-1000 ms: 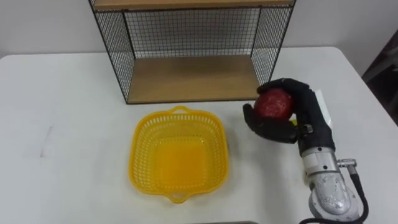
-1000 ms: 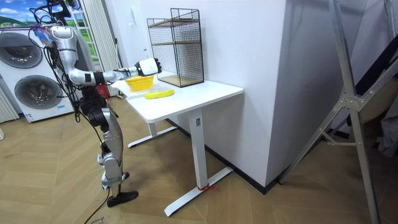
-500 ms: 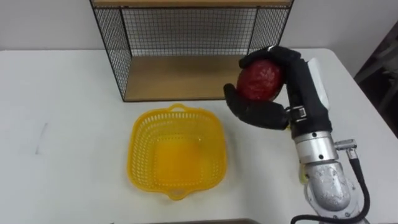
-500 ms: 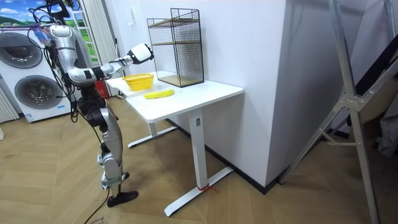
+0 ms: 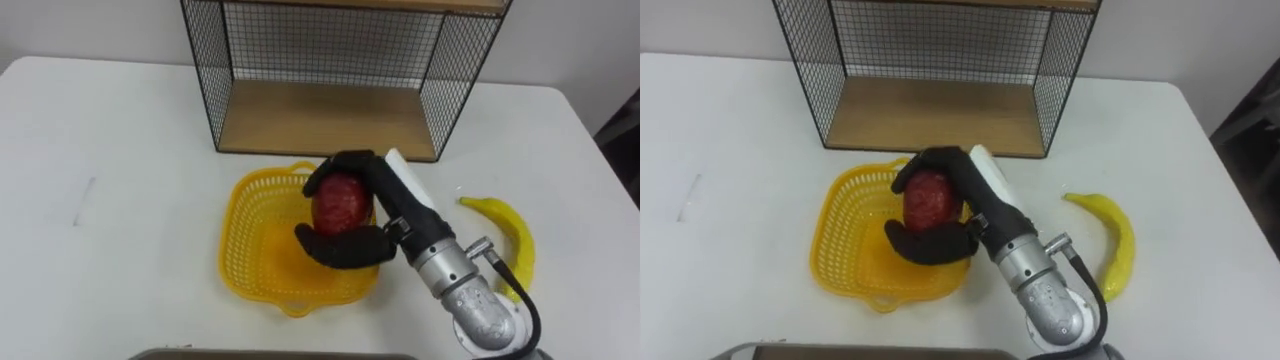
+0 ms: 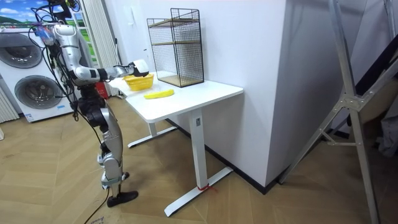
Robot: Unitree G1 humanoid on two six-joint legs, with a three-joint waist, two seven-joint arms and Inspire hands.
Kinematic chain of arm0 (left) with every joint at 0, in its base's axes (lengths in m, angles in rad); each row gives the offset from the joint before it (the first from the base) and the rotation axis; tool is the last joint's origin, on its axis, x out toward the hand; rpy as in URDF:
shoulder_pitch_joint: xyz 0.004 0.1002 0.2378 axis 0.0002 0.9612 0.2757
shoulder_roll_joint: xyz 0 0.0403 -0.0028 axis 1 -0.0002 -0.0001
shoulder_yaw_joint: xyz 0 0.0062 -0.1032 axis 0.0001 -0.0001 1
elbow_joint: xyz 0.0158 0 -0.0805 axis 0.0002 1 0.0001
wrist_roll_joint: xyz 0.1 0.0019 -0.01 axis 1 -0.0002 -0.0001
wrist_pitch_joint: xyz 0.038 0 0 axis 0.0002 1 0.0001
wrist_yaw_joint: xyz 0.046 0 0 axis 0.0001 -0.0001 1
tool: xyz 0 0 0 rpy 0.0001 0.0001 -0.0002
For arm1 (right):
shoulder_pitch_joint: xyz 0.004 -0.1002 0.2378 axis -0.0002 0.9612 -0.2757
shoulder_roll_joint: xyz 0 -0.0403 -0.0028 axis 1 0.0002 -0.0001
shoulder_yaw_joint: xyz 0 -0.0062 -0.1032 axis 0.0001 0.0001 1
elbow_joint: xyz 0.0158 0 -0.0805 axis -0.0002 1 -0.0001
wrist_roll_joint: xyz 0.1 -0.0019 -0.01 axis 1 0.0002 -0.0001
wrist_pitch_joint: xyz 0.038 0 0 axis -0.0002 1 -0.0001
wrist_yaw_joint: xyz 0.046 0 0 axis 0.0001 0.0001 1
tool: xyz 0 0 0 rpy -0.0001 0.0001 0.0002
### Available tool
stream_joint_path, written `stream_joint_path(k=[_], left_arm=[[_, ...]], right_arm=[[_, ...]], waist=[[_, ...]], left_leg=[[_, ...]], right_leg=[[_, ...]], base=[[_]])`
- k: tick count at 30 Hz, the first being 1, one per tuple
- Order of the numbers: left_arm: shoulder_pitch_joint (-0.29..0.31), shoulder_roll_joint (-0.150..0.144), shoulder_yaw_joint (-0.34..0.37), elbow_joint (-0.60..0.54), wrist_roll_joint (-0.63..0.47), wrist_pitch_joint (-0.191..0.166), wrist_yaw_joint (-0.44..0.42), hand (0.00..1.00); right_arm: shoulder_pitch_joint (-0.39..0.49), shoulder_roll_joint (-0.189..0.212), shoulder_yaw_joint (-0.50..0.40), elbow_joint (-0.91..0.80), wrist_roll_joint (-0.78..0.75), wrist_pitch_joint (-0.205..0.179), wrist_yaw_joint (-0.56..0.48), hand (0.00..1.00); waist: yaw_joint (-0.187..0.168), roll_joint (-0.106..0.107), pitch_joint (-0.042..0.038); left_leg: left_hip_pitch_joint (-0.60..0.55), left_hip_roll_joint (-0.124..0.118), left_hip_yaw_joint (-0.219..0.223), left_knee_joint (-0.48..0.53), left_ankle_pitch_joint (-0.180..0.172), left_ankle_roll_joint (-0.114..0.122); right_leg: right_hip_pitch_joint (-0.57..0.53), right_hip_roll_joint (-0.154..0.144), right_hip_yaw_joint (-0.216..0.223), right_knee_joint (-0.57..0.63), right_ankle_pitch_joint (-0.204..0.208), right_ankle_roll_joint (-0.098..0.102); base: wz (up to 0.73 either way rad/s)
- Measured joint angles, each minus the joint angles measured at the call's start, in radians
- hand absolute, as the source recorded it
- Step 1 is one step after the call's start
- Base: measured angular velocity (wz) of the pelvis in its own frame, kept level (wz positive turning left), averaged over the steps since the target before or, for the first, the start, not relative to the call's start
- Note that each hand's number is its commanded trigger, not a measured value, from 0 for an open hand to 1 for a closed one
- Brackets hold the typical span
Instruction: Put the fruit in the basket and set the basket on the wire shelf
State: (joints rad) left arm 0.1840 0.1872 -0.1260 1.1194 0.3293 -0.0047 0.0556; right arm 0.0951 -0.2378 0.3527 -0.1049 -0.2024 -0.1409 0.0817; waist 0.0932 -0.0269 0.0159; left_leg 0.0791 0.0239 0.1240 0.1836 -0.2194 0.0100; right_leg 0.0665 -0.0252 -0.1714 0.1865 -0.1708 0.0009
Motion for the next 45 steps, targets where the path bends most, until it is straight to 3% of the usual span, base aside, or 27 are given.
stream_joint_path(k=[7,30,38,45], left_arm=[[-0.003,-0.002,-0.018,0.0,0.008,0.0,0.002,0.0],[-0.004,-0.002,-0.015,-0.022,0.008,0.0,0.005,0.0],[-0.001,-0.001,-0.01,-0.023,0.014,0.002,0.007,0.0],[0.006,-0.001,0.007,-0.024,0.027,0.001,0.006,0.0]], right_arm=[[0.0,0.001,0.009,0.007,0.001,0.011,0.032,0.0],[0.0,-0.001,0.019,0.02,-0.007,0.012,0.063,0.0],[0.002,0.001,0.015,0.043,0.005,0.012,0.02,0.0],[0.001,0.029,-0.09,0.022,0.051,0.012,-0.025,0.0]], waist=[[0.007,0.008,-0.0075],[0.016,0.006,-0.0088],[0.01,0.003,-0.0108],[-0.006,0.003,-0.0111]], left_leg=[[0.001,-0.001,-0.001,0.0,0.0,0.0],[-0.016,-0.002,-0.022,0.015,0.0,0.0],[-0.011,-0.002,-0.019,0.015,0.0,0.0],[-0.013,-0.002,-0.017,0.018,0.0,0.0]], right_leg=[[0.002,-0.001,-0.007,0.0,0.0,0.0],[0.001,-0.003,-0.023,-0.001,0.0,0.0],[0.006,-0.004,-0.018,0.001,0.0,0.0],[0.004,-0.003,-0.02,0.0,0.001,-0.002]], base=[[0.0],[0.02],[0.0],[0.0]])
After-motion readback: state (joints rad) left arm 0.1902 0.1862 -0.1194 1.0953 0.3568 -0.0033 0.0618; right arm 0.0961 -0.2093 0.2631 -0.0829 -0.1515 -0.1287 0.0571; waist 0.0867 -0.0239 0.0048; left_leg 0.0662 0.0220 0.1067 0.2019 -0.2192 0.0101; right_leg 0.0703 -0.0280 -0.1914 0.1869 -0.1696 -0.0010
